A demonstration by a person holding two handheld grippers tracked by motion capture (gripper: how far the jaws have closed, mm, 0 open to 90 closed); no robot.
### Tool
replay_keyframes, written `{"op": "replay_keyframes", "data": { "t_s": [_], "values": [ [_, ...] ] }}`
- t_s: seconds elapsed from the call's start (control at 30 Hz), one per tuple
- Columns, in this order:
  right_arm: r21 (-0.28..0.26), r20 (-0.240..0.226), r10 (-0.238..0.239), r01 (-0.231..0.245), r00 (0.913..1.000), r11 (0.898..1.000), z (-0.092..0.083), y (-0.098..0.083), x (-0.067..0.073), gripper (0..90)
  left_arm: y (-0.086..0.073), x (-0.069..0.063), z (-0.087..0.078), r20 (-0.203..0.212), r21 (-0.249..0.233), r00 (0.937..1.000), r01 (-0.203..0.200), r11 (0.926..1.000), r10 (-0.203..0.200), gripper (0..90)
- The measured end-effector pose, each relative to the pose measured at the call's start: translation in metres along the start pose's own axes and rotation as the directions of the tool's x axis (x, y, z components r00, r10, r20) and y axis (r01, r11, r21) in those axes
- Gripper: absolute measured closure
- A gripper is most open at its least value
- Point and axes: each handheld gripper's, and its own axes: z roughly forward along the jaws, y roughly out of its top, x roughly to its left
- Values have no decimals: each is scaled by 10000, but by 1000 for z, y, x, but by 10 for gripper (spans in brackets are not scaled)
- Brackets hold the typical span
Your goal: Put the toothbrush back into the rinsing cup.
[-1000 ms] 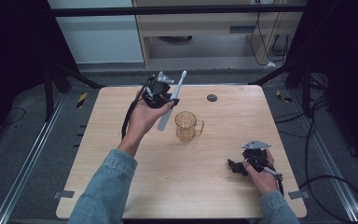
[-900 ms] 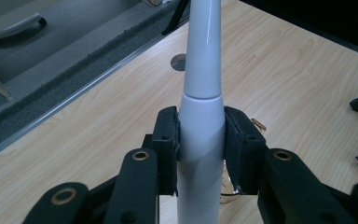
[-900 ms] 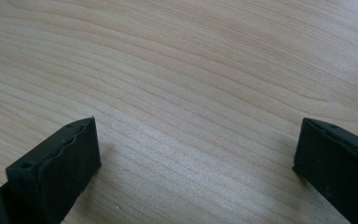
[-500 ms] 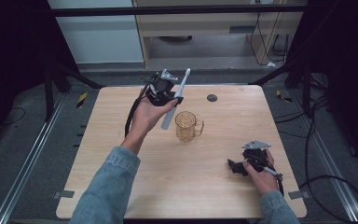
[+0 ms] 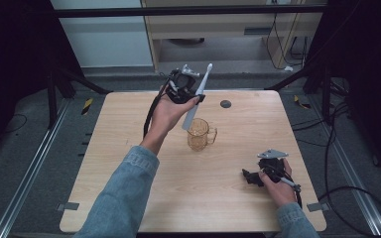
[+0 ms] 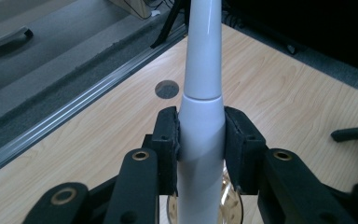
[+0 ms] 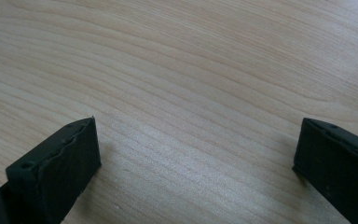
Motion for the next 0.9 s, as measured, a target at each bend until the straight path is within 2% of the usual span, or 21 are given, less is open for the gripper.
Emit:
{"op": "replay_keyframes", "data": {
  "t_s": [0.13,0.23,0.47,0.73,0.9],
  "values": [
    [4,1,6,-6,10000,10000,0,0,0,3,4,-1,3,-83,-93,10000,42,9999,-43,673],
    [-29,-4,68,-68,10000,10000,0,0,0,3,8,-2,5,27,-225,10000,84,9997,-83,673],
    [-35,-16,68,-68,10000,10000,0,0,0,4,16,-10,10,-35,-360,9998,-180,9992,179,673],
    [-47,-1,28,-28,10000,10000,0,0,0,3,16,-9,14,149,-604,9999,-13,9982,22,673],
    [-41,4,23,-23,10000,10000,0,0,0,3,17,-13,15,189,-693,9998,-83,9976,97,673]
  ]
}}
